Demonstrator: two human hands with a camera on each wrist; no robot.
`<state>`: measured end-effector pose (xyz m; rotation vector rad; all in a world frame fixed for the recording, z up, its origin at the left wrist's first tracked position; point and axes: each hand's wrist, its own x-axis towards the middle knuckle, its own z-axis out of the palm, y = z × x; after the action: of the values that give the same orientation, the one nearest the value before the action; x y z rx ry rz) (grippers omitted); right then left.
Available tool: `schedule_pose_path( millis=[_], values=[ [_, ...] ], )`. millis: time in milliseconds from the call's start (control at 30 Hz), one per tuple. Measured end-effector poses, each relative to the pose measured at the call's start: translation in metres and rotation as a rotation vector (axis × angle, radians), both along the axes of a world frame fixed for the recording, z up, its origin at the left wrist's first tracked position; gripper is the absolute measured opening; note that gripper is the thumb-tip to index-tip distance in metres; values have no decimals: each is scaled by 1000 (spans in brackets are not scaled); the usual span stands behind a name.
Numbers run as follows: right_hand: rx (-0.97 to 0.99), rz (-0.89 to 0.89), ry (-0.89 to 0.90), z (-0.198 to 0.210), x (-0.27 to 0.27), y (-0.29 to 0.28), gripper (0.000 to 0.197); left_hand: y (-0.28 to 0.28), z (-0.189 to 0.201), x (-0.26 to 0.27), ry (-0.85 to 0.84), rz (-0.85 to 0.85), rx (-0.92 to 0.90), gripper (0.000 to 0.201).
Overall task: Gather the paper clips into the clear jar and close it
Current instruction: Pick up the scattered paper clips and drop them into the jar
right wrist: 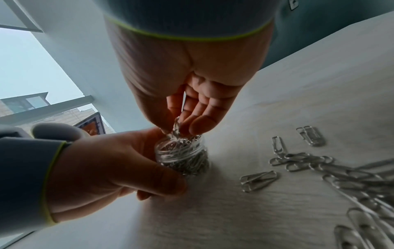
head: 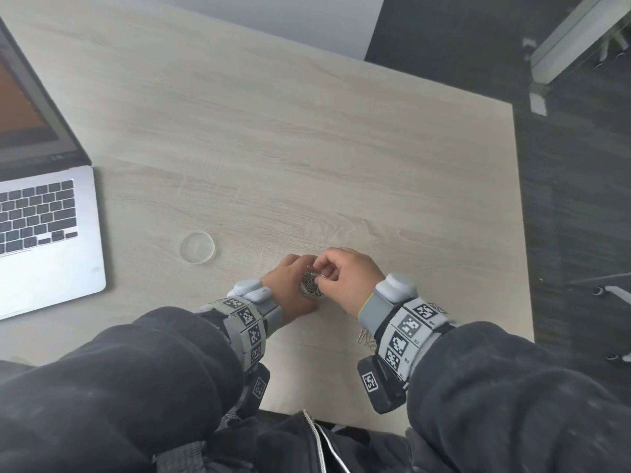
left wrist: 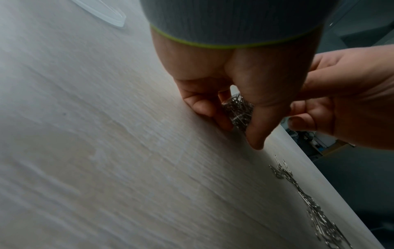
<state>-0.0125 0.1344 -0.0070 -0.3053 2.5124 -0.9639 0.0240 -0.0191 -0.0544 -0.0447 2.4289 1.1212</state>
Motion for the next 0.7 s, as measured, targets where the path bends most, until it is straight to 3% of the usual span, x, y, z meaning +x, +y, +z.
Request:
schedule_pose_path(
  millis=[200,367,533,700],
  values=[
    [-79,-127,6,11,-2,23,10,0,-4,0,3,1,-12,76],
    [44,-242,20,6,-13,73,19,6,-2,-4,12,-21,-43,72],
    [238,-130,-66,-13,-8,114,38,23,-1,-9,38,-68,-73,73],
    [353,220,-34,-21,5,109,58,38,-3,-13,81,-57,-120,72]
  ],
)
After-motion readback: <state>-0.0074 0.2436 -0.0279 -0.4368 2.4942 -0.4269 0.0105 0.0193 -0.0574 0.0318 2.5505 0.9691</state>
